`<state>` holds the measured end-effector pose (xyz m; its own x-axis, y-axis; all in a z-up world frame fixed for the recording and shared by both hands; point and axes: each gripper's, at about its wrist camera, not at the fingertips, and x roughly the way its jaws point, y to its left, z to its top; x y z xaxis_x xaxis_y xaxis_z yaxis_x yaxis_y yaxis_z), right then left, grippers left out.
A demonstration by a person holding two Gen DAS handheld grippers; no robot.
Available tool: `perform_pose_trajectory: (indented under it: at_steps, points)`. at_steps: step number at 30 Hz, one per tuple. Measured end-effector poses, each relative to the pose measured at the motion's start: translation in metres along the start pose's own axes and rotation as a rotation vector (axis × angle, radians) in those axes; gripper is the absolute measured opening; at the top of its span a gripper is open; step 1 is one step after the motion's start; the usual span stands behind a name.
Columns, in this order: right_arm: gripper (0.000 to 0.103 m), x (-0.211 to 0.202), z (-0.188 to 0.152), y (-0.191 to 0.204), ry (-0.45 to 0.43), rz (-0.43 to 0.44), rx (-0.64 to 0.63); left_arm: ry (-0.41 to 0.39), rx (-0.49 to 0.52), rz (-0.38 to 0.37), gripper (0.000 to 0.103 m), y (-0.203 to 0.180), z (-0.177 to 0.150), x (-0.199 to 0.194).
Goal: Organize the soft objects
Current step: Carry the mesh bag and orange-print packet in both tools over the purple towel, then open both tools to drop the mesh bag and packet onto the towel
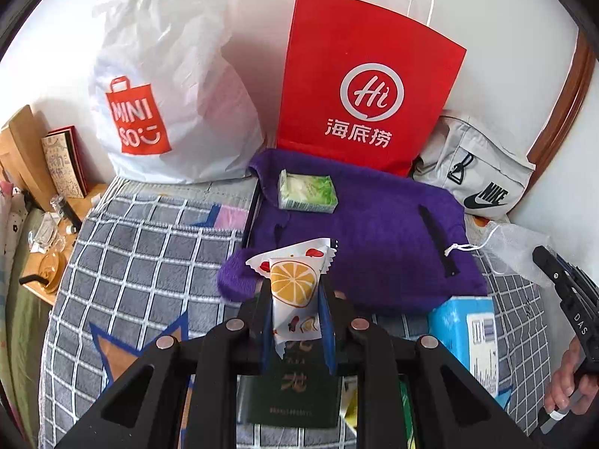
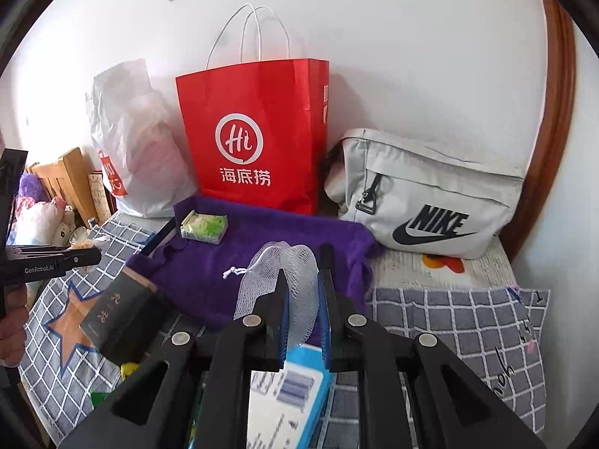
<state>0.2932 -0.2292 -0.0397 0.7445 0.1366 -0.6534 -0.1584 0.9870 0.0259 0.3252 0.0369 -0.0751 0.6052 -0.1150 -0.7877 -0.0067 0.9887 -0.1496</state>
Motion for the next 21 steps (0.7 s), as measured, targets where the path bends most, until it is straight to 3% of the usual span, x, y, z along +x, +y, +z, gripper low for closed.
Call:
perform_pose_trajectory:
  at_steps: [13,21]
  points:
    - [0.014,0.069,0.03,0.001,0.017,0.018,-0.034,0.041,0.016,0.011,0.02,-0.012,0.044,0.06]
    - [0.014,0.116,0.013,-0.004,0.141,0.093,-0.045,0.127,-0.024,-0.014,0.021,-0.008,0.046,0.1]
